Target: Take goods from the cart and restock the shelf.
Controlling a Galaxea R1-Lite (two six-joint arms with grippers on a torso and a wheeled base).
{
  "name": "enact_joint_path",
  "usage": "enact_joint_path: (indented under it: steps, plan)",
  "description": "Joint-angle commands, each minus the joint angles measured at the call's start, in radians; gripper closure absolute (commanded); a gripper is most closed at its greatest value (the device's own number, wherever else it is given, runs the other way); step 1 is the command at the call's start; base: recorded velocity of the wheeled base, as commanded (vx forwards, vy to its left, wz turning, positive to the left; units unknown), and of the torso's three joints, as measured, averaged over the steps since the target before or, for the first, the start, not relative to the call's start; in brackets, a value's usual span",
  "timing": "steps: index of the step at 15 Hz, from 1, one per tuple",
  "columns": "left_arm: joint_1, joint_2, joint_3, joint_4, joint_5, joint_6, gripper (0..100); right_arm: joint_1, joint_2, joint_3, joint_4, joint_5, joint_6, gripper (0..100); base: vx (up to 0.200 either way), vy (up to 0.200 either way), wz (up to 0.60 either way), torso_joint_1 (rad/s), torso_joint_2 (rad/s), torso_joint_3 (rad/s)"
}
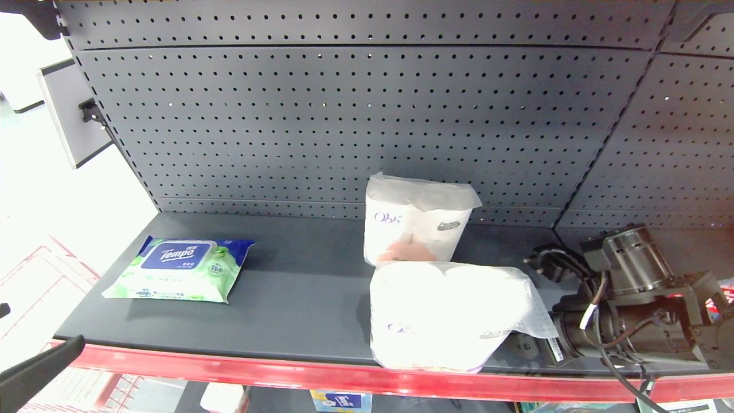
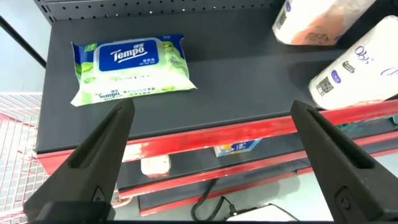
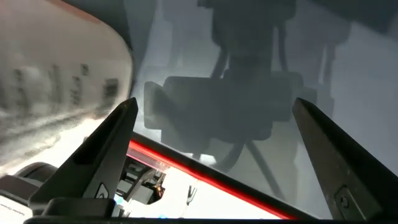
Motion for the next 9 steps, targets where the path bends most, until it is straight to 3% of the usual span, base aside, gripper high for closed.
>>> enact_joint_path:
  steps: [1,9]
  plan:
    - [0.0,0.005,-0.001,0.0,0.0,-0.001,0,0.01,0.008,-0.013,0.0,0.0,0.0,0,0.0,0.0,0.0,0.0,0.0,0.0]
    - [0.0,0.008,0.0,0.0,0.0,-0.001,0,0.05,0.017,-0.016,0.0,-0.013,0.015,0,0.0,0.0,0.0,0.0,0.0,0.0]
